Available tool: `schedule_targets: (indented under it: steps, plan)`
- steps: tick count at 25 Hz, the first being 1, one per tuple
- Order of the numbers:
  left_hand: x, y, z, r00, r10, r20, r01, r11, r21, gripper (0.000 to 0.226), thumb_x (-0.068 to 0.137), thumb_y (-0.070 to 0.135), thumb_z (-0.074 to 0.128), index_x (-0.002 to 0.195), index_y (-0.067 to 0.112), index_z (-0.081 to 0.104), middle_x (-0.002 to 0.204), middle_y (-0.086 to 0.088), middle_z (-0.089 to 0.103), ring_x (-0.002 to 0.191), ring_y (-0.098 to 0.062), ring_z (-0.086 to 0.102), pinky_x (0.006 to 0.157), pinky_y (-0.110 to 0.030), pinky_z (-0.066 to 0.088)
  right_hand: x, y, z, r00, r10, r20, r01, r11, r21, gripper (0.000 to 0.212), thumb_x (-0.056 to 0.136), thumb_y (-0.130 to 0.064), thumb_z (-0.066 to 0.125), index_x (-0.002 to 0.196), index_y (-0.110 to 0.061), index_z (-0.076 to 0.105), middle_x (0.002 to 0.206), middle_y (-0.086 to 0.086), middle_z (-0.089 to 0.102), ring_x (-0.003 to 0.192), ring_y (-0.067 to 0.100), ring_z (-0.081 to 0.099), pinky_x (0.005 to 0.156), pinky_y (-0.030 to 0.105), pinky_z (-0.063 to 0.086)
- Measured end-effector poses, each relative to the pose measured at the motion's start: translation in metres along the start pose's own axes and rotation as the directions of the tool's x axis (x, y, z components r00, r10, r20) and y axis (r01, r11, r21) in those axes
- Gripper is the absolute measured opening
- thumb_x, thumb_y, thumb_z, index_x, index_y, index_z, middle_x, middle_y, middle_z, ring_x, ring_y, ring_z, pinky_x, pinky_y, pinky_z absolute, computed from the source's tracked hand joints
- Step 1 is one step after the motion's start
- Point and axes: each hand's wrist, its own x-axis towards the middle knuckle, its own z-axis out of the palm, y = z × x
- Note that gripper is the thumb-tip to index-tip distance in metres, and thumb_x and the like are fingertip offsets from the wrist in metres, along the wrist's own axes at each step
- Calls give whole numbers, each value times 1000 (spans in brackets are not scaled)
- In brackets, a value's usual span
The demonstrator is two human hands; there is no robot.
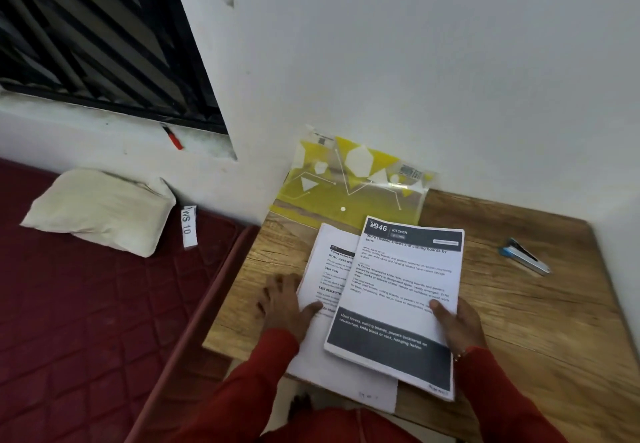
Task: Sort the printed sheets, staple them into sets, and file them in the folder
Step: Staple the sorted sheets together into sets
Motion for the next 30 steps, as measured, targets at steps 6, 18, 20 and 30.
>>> schedule_targets:
  steps: [6, 18, 20, 30]
  plan:
    - [25, 0, -13, 999, -47, 19, 49, 988, -144, 22, 84, 21, 70, 105, 18, 64, 99, -3, 67, 92, -25, 64, 83, -34, 51, -9, 2, -30, 998, 31, -49, -24, 991, 134, 22, 90, -8, 64, 112, -7, 65, 100, 6, 71, 88, 24, 68, 65, 21, 57]
    - [22, 41, -26, 987, 86, -133, -81, 996, 47, 35, 92, 45, 54, 111, 19, 66, 118, -8, 59, 109, -33, 56, 94, -45, 47, -14, 7, -58, 996, 81, -30, -72, 968, 241, 29, 82, -18, 71, 109, -11, 68, 100, 7, 75, 85, 23, 72, 65, 31, 59]
    - [49, 53, -23, 989, 118, -91, -115, 993, 36, 28, 92, 29, 58, 115, 14, 65, 118, -13, 60, 111, -37, 54, 96, -44, 45, -16, 5, -60, 997, 72, -11, -67, 969, 239, 21, 88, -11, 66, 109, -11, 67, 98, 5, 74, 80, 18, 73, 59, 25, 57]
    - [69, 90, 15, 968, -247, -40, 240, 962, -133, 14, 81, 37, 72, 90, 30, 64, 124, -6, 51, 119, -34, 43, 104, -46, 31, -23, -3, -65, 995, 81, 61, -93, 971, 221, 17, 91, -11, 62, 107, -11, 66, 100, 9, 75, 92, 33, 70, 76, 41, 59]
